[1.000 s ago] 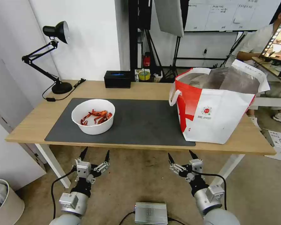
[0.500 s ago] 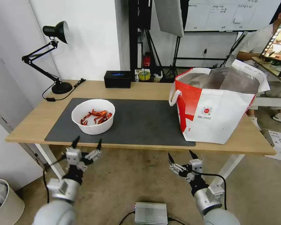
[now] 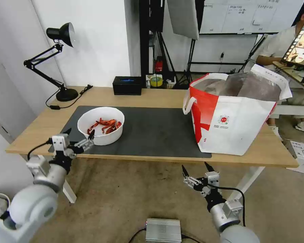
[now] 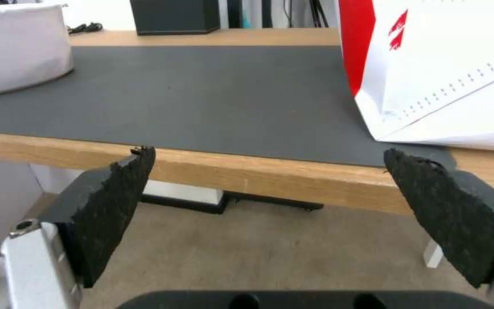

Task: Pick up the trash from the table and place it into the takeout bag.

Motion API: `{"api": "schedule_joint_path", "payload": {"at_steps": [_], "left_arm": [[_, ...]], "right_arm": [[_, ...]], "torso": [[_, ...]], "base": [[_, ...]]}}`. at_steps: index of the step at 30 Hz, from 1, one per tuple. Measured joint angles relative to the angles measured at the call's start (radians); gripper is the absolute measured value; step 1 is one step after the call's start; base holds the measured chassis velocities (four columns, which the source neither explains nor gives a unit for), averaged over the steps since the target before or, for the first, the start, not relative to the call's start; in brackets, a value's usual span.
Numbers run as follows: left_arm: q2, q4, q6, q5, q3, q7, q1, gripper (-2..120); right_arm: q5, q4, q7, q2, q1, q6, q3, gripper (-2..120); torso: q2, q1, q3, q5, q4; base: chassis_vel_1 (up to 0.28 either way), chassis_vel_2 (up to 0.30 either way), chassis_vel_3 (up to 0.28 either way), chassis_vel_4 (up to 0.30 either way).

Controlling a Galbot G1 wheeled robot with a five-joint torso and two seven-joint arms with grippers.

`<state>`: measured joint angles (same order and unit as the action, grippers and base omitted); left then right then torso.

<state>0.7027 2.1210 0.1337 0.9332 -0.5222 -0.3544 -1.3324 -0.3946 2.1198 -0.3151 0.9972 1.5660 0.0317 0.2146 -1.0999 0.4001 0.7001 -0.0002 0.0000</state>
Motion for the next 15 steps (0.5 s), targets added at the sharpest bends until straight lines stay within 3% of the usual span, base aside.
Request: {"api": "schedule_joint_path", "payload": {"at_steps": [8,15], "left_arm": [[-0.044,-0.074,0.024,0.076,0.087,-0.01,0.17,100],[-0.047,-0.133,0.027,0.076,0.1,-0.015,0.195,100]], "right_arm": [[0.0,0.001,0.0,0.0,0.0,-0.001,0.0,100],[0.0,0.001,0.0,0.0,0.0,-0.001,0.0,100]], "torso": [[0.0,0.0,0.0,0.0,-0.0004],[0.0,0.0,0.0,0.0001,0.0004]], "base": [[0.0,0.0,0.0,0.0],[0.0,0.0,0.0,0.0]]}}
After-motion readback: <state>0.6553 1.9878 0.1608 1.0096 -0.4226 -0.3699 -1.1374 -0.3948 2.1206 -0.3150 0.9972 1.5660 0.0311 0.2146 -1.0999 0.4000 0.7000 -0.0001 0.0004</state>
